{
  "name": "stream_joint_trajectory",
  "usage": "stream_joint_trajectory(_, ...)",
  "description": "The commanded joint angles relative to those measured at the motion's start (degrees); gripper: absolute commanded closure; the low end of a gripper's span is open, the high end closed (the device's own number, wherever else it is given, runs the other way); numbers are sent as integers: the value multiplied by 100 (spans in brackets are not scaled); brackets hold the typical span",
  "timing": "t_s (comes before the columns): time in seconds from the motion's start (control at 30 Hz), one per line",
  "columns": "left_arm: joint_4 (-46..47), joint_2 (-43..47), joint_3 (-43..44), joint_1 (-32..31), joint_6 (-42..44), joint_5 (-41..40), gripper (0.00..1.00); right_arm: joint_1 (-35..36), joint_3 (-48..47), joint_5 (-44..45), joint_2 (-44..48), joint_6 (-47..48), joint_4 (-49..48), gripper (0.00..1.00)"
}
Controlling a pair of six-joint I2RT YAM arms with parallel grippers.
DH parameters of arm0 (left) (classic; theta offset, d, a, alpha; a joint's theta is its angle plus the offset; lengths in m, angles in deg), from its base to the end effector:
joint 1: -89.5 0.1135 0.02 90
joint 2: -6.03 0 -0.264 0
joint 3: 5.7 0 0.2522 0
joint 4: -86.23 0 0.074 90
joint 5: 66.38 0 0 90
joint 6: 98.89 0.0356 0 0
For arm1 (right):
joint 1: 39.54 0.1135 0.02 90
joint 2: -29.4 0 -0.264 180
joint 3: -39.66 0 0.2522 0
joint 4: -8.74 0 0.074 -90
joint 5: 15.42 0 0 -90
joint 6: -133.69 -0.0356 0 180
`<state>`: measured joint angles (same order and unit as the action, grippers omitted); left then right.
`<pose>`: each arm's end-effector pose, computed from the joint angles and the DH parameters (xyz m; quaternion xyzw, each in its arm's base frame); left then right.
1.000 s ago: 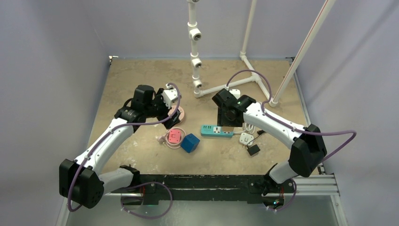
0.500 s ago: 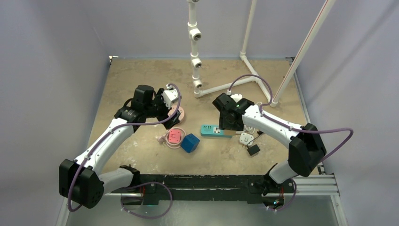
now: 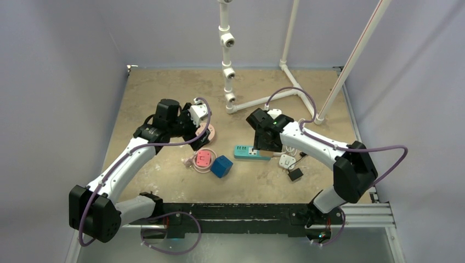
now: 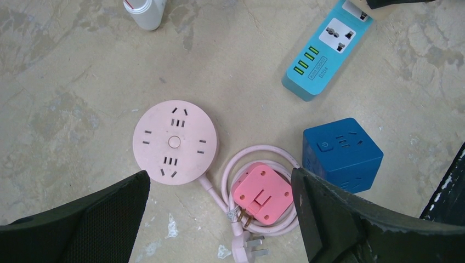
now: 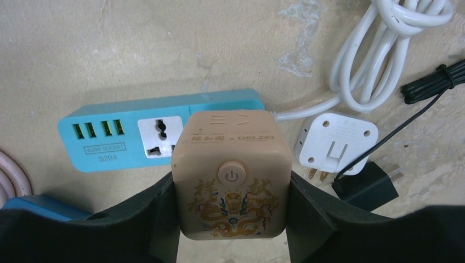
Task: Insert the plug
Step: Insert the plug into the socket.
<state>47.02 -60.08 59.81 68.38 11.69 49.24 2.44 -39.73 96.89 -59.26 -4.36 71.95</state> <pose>0.2247 -0.1033 0.2843 0.4022 0.7918 -0.2027 0.4126 0.2283 0.1872 0.2348 0.0808 0.9667 -0.0295 0.2409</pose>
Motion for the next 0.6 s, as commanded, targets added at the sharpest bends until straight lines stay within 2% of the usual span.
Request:
stream_joint_trajectory(0.0,-13,111,160,3,51,143,1,-22,-29,235,14,-196,-105,100)
stream_joint_trajectory(0.57,-11,151,135,3,71,213,1,16,277,361,159,-605,-78,100)
